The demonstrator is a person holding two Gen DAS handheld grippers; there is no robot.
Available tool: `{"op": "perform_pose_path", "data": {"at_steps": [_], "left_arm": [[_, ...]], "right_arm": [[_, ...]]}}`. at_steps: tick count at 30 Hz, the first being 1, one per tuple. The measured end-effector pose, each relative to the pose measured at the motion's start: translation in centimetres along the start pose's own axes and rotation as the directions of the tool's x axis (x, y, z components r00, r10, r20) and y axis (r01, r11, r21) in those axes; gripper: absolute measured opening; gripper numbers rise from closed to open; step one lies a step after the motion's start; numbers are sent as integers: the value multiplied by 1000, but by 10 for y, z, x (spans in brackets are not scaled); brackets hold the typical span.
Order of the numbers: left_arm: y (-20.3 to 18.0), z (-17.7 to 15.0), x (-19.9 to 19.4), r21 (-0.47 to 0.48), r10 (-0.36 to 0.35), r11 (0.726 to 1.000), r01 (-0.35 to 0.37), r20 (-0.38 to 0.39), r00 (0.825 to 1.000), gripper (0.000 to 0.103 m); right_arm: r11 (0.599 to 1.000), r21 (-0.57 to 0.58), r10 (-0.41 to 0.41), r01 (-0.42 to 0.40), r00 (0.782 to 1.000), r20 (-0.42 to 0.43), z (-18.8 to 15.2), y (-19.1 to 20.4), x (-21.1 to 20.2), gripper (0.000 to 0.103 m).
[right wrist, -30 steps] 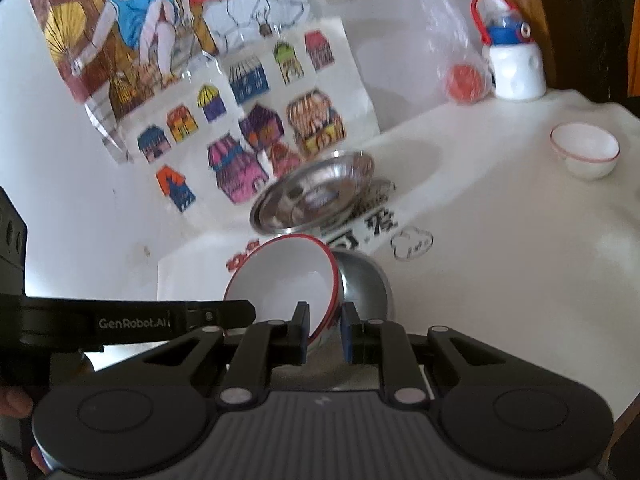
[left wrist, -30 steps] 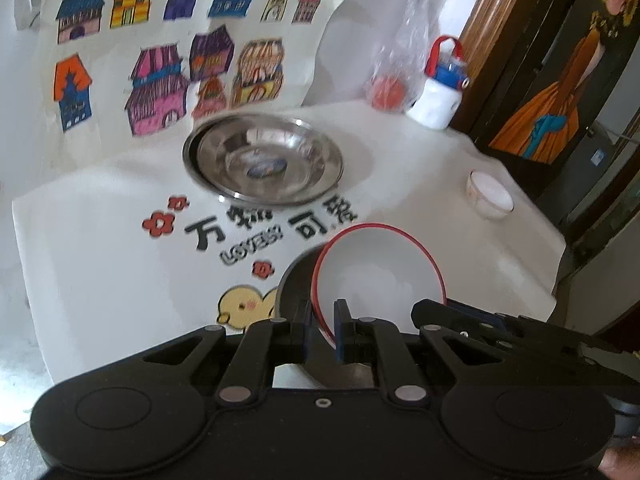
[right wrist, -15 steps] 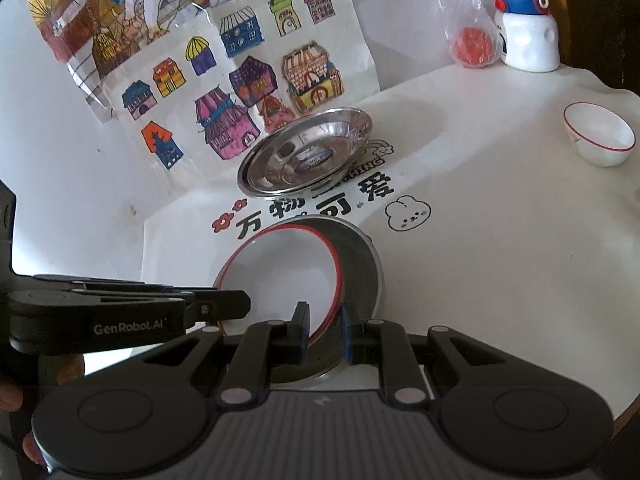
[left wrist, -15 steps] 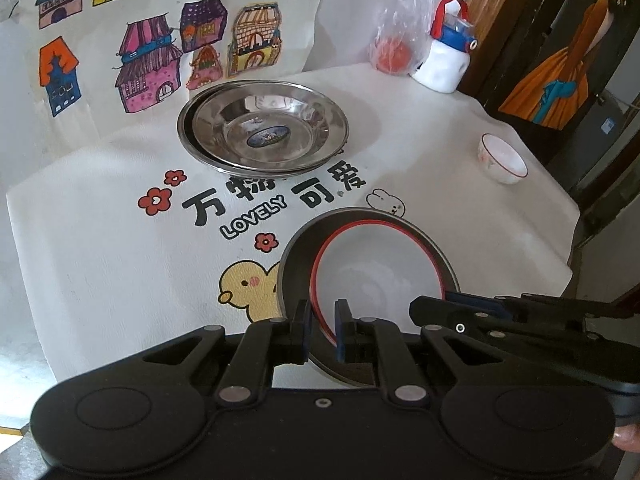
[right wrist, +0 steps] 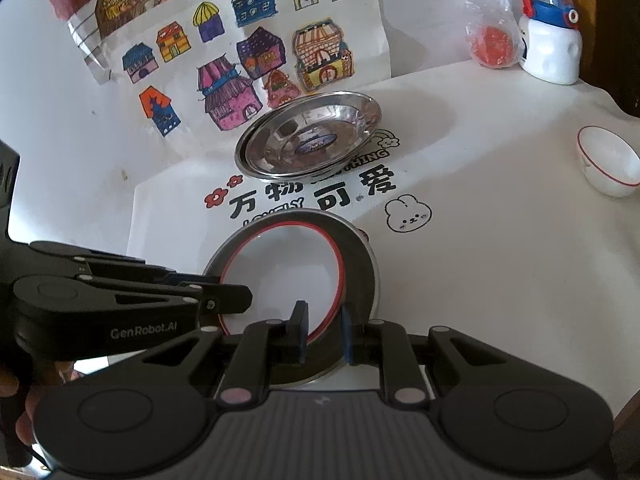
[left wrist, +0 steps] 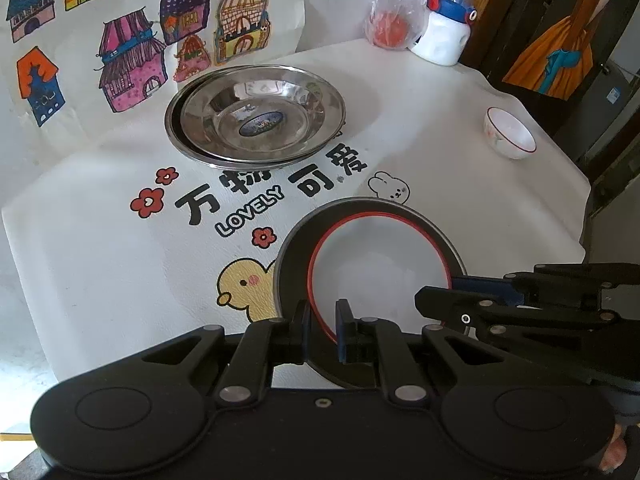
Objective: Organize plates and bowls
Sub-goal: 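Lift the white bowl with both grippers and lower it into the steel bowl, then open both grippers to release the white bowl inside the steel bowl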
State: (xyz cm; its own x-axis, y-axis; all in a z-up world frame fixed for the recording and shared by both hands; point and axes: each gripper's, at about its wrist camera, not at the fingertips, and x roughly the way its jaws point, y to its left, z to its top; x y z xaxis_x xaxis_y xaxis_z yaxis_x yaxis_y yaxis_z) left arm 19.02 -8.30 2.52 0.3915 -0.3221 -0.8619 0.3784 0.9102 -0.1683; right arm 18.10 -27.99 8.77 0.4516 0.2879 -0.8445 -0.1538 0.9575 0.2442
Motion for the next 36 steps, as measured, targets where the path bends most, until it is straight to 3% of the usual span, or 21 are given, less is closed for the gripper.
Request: {"op": "perform_pose_path", "data": {"at_steps": [4, 18, 20, 24, 29, 36], "left_arm": [[0, 2, 0, 1, -4, 1000, 4, -3, 1000, 14], [0, 5, -12, 9, 11, 1000, -11, 49, 999, 21], [0, 4, -15, 10, 13, 1000, -13, 60, 998, 25], [-1, 3, -19, 10, 16, 1000, -16, 79, 997, 32], [-3, 0, -27, 19, 27, 999, -29, 115, 993, 52], [-20, 2, -40, 35, 30, 999, -39, 223, 974, 76]], "right_arm": [[1000, -8, 5, -5, 1000, -1, 1, 2, 1, 27], [999, -44, 18, -15, 998, 66, -3, 1, -11, 34], [999, -42, 34, -30, 995, 89, -4, 1, -16, 46], [998, -45, 37, -31, 990, 135, -6, 0, -27, 60], [999, -28, 40, -36, 981, 190, -13, -8, -41, 85], [1000, 14, -7, 3, 955, 296, -22, -36, -69, 100]]}}
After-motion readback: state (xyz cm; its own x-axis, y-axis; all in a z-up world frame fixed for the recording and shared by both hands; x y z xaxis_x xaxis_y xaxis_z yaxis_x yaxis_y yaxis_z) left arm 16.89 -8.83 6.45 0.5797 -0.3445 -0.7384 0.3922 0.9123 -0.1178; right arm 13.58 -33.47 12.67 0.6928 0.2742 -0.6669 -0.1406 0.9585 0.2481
